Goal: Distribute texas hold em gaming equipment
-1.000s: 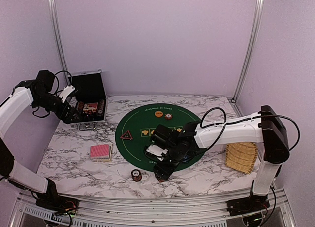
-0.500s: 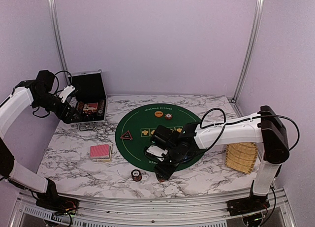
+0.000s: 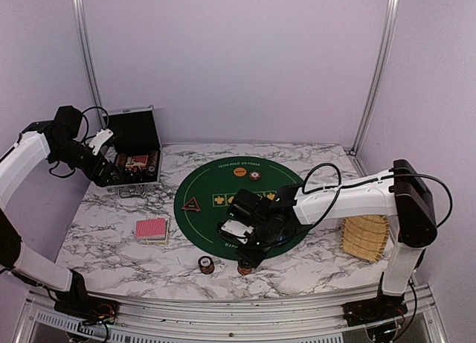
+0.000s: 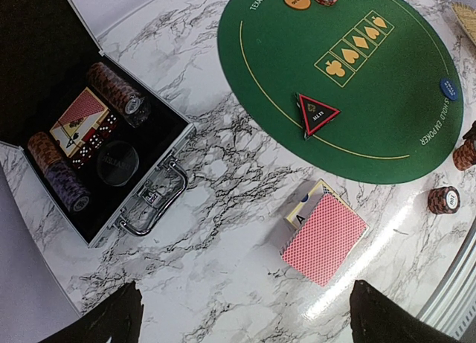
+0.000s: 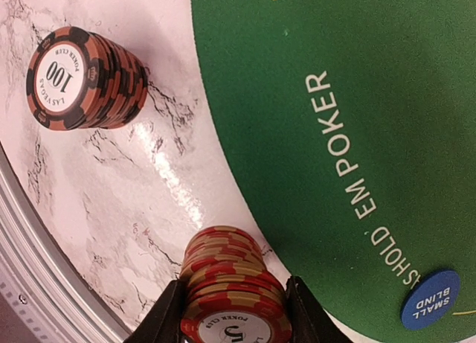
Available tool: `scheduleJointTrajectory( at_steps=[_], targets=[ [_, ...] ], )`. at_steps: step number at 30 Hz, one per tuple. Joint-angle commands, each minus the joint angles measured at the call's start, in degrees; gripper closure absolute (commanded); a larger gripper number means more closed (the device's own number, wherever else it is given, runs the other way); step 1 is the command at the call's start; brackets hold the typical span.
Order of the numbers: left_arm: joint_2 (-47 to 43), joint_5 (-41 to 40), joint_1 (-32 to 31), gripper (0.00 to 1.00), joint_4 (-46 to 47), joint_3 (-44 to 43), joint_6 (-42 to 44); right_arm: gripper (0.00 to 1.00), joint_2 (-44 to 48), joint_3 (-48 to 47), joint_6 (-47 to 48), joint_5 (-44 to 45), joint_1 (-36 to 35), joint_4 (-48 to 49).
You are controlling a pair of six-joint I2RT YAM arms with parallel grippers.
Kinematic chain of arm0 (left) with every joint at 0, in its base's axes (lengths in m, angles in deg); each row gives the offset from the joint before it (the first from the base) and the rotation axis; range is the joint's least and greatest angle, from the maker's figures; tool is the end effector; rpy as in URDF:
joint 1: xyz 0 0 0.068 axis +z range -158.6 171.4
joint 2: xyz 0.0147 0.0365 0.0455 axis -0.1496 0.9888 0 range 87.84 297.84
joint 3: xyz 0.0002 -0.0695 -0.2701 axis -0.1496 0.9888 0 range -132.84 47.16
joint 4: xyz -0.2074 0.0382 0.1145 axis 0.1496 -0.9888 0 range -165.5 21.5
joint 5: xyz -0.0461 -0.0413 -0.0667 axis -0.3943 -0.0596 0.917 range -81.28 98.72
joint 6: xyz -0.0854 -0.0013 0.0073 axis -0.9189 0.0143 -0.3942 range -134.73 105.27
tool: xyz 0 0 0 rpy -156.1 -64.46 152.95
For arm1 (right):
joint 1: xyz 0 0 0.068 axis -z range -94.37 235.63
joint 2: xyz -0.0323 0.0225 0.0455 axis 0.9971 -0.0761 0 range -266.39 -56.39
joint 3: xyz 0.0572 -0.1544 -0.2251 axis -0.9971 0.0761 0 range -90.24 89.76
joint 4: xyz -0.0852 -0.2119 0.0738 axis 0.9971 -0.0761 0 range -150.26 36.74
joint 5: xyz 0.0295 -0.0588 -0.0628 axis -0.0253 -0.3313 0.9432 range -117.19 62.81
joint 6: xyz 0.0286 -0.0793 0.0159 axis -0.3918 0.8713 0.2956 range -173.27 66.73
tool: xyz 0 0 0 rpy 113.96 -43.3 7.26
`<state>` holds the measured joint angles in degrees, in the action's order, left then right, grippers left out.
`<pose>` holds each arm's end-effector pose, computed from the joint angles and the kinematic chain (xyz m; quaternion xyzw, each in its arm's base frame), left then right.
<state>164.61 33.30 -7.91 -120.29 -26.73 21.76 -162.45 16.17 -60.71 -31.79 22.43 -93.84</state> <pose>0.2658 -0.0282 0.3089 0.3476 0.8661 -0.0977 0.3457 0.1558 0.3221 0.1618 -0.4674 0.8708 0.1176 0.0972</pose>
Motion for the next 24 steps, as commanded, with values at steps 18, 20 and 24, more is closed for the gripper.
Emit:
scheduleJointTrajectory(
  at_steps=[18,20,24],
  targets=[
    [-2.23,0.41,-0.25,0.01,-1.54,-0.83,0.96,0.90,-5.20,-17.77,0.46,0.21,1.07,-4.60],
    [-2.05,0.55,-0.25,0.01,-1.52,-0.75,0.95,0.90,-8.15,-21.45,0.26,0.71,1.56,-3.92],
    [-1.80,1.18,-0.25,0.01,-1.58,-0.62,0.89,0.90,-15.69,-30.45,0.19,0.86,2.64,-2.48]
  ],
)
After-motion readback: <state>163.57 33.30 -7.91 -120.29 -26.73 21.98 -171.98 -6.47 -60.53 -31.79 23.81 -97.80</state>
